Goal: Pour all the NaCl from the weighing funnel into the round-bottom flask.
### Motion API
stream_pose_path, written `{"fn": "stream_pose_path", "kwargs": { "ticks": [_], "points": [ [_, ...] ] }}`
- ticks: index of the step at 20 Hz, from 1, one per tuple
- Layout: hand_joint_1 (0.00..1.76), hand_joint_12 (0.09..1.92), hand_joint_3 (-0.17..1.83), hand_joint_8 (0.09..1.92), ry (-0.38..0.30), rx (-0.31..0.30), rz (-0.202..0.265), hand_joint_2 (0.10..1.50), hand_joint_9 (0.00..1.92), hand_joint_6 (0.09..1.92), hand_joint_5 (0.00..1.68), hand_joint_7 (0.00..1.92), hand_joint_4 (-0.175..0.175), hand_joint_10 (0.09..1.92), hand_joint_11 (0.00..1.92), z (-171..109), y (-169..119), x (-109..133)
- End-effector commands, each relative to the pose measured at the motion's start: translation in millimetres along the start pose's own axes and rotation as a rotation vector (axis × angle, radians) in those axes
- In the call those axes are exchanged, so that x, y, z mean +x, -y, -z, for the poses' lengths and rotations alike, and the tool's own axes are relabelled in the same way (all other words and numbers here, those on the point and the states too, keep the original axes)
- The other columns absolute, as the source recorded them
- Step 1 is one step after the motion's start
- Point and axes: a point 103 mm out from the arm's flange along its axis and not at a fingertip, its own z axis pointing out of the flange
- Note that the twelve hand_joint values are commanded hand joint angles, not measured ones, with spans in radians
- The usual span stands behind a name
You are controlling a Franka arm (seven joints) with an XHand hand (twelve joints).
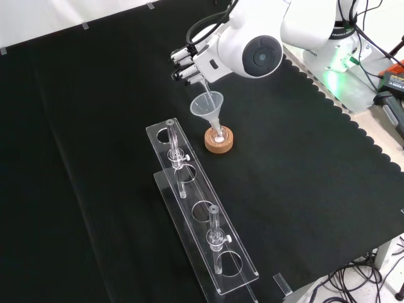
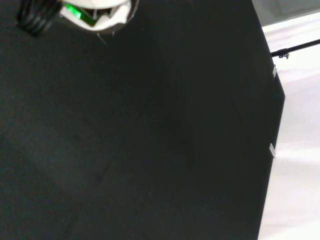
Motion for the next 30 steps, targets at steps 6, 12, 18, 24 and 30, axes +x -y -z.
{"fn": "stream_pose_path", "kwargs": {
  "ticks": [6, 12, 18, 24, 30],
  "points": [
    [1.1, 1.14, 0.74, 0.64, 0.075, -0.004, -0.007, 0.66, 0.9, 0.89, 1.17, 0.53, 0.175, 0.4, 0.68, 14, 4, 4],
    [1.1, 1.14, 0.74, 0.64, 0.097, 0.001, -0.011, 0.66, 0.89, 0.89, 1.17, 0.53, 0.175, 0.4, 0.67, 17, 6, 3],
    [1.1, 1.14, 0.74, 0.64, 0.131, 0.001, -0.015, 0.66, 0.89, 0.89, 1.17, 0.53, 0.175, 0.4, 0.68, 19, 7, 5],
    [1.1, 1.14, 0.74, 0.63, 0.15, 0.005, -0.017, 0.66, 0.89, 0.89, 1.17, 0.52, 0.175, 0.4, 0.68, 22, 7, 7],
    [1.1, 1.14, 0.74, 0.63, 0.17, 0.021, -0.021, 0.66, 0.88, 0.88, 1.17, 0.52, 0.175, 0.4, 0.67, 23, 8, 6]
  ]
}}
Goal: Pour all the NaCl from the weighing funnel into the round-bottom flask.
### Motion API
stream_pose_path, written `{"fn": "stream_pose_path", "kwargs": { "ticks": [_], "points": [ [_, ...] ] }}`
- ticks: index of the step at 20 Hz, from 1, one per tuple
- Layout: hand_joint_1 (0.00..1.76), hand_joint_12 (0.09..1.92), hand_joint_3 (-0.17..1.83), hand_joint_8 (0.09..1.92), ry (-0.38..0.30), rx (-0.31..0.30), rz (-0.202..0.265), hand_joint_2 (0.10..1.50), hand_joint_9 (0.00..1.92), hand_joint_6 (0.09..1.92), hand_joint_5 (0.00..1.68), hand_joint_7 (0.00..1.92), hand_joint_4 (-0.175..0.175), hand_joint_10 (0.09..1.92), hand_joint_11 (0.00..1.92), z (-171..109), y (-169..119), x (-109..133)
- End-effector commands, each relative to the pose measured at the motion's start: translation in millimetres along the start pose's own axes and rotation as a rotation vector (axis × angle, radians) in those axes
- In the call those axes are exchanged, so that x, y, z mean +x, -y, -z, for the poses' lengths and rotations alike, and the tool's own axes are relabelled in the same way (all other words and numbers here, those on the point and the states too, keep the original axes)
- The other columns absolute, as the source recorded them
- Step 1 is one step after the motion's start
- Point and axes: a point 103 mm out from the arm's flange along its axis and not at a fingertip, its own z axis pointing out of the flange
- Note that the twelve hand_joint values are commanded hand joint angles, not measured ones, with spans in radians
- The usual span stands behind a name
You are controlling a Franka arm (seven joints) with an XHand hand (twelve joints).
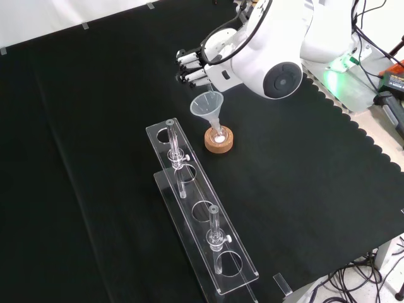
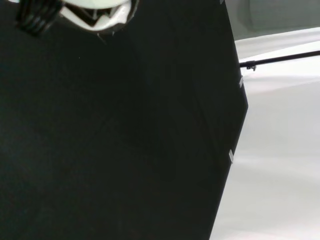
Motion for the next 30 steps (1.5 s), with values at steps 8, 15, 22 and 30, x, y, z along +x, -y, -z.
{"fn": "stream_pose_path", "kwargs": {
  "ticks": [8, 15, 22, 30],
  "points": [
    [1.1, 1.14, 0.74, 0.63, 0.057, 0.033, -0.016, 0.66, 0.87, 0.88, 1.18, 0.5, 0.175, 0.4, 0.66, 1, 2, 0],
    [1.1, 1.14, 0.74, 0.63, 0.054, 0.033, -0.029, 0.66, 0.86, 0.88, 1.18, 0.49, 0.175, 0.4, 0.65, 1, 2, -2],
    [1.1, 1.15, 0.74, 0.63, -0.02, 0.027, -0.027, 0.66, 0.86, 0.88, 1.18, 0.49, 0.175, 0.4, 0.65, -2, 1, -5],
    [1.1, 1.15, 0.74, 0.63, -0.241, 0.006, -0.009, 0.66, 0.85, 0.88, 1.18, 0.49, 0.175, 0.41, 0.64, -17, -3, -18]
  ]
}}
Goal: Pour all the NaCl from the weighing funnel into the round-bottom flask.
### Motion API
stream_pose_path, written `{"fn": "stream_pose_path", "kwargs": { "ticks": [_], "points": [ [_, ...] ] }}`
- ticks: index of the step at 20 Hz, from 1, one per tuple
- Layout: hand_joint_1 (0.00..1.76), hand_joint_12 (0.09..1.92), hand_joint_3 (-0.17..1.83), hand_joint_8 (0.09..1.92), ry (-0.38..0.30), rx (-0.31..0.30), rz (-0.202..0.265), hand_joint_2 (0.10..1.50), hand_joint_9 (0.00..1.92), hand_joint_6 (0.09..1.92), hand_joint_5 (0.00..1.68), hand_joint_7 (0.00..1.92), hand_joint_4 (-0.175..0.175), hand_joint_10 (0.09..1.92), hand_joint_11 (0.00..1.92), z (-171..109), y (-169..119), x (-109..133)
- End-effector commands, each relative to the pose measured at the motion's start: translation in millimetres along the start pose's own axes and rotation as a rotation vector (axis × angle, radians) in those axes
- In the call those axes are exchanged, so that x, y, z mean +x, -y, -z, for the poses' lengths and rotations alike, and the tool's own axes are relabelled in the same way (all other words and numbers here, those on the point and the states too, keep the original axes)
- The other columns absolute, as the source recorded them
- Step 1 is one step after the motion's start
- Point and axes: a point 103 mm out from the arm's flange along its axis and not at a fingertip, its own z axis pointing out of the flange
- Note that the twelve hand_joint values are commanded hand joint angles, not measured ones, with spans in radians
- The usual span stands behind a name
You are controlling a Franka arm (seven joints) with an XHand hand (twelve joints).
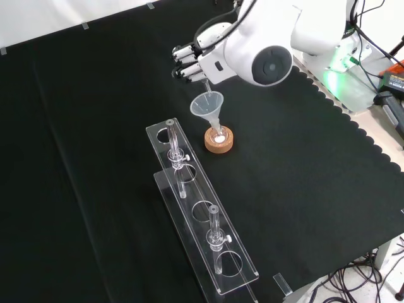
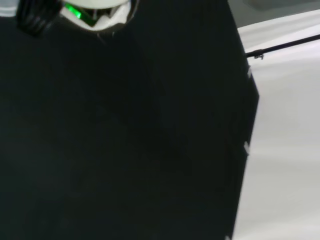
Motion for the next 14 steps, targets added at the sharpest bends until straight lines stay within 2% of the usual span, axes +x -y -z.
{"fn": "stream_pose_path", "kwargs": {
  "ticks": [1, 5, 14],
  "points": [
    [1.1, 1.15, 0.74, 0.63, -0.151, 0.0, 0.018, 0.66, 0.85, 0.88, 1.18, 0.49, 0.175, 0.41, 0.64, -12, -2, -10],
    [1.1, 1.15, 0.74, 0.63, -0.28, -0.001, 0.031, 0.66, 0.85, 0.88, 1.18, 0.49, 0.175, 0.41, 0.64, -19, -5, -17],
    [1.1, 1.15, 0.74, 0.63, -0.435, -0.008, 0.025, 0.66, 0.85, 0.88, 1.18, 0.49, 0.175, 0.41, 0.64, -49, -9, -38]
  ]
}}
